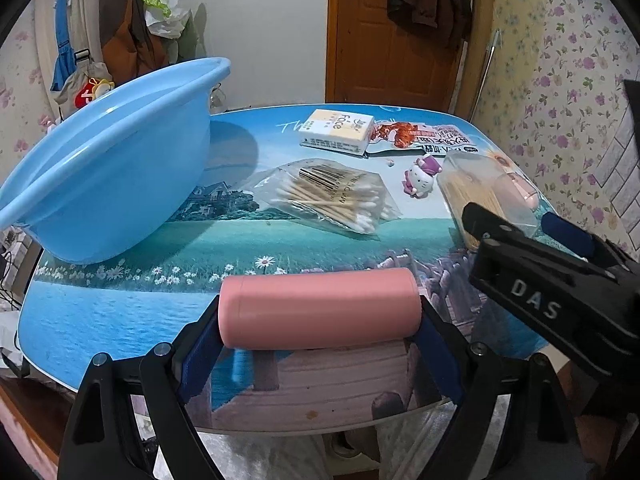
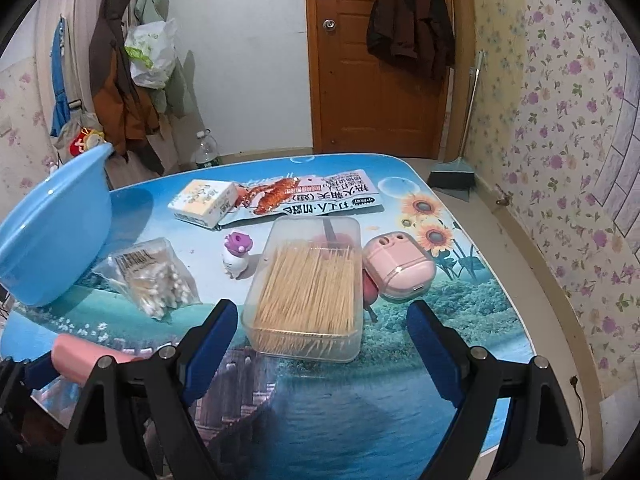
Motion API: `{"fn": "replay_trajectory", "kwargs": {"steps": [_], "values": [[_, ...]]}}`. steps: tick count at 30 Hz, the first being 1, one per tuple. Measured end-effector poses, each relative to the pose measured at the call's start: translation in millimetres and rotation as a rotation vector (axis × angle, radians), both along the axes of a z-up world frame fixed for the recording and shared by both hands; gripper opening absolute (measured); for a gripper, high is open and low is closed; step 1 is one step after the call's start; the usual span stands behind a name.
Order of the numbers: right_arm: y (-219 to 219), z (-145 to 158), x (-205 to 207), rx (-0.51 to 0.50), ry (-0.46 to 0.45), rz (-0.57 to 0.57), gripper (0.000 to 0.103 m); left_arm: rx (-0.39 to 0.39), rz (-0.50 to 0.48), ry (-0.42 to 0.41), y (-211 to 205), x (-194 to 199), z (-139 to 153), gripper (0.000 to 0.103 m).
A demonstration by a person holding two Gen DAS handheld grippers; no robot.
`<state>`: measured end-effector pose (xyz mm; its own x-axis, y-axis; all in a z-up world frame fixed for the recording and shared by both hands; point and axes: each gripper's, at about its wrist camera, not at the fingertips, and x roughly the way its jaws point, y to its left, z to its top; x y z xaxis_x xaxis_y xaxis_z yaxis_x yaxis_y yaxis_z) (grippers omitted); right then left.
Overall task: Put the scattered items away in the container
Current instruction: 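Reach the right gripper to the clear toothpick box and grasp it, then lift the toothpick box with the right gripper while the left holds the pink cylinder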
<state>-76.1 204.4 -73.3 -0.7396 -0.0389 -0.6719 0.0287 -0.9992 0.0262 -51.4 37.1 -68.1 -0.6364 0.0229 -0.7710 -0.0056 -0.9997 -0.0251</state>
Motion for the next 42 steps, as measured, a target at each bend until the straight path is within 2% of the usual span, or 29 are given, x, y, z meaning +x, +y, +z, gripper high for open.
{"fn": "replay_trajectory", "kwargs": {"steps": [4, 6, 8, 16, 17, 25, 29, 32, 42], "values": [[-5, -9, -7, 0.01, -0.027, -0.008, 0.087, 0.008, -0.005, 0.011, -3, 0, -1, 0.088], [-6, -13, -9, 0.015, -0.027, -0.006, 0.077, 0.012, -0.005, 0.017, -4, 1, -1, 0.088], [-9, -16, -11, 0.026, -0.028, 0.002, 0.072, 0.011, -0.005, 0.023, -4, 1, -2, 0.088], [-12, -21, -15, 0.014, 0.008, -0.013, 0.071, 0.018, -0.007, 0.053, -7, 5, -3, 0.088], [-12, -21, -14, 0.013, 0.014, -0.011, 0.064, 0.019, -0.007, 0.054, -7, 5, -4, 0.088], [-10, -15, -3, 0.0, 0.077, -0.005, 0.063, 0.018, -0.001, 0.063, -9, 6, -4, 0.088], [-13, -7, 6, 0.055, 0.128, 0.015, 0.063, 0.02, 0.008, 0.06, -12, 6, -4, 0.088], [-11, -6, 8, 0.057, 0.106, 0.024, 0.063, 0.021, 0.013, 0.056, -13, 6, -4, 0.088], [6, -13, 12, -0.052, 0.08, 0.006, 0.063, 0.02, 0.015, 0.056, -14, 7, -4, 0.088]]}}
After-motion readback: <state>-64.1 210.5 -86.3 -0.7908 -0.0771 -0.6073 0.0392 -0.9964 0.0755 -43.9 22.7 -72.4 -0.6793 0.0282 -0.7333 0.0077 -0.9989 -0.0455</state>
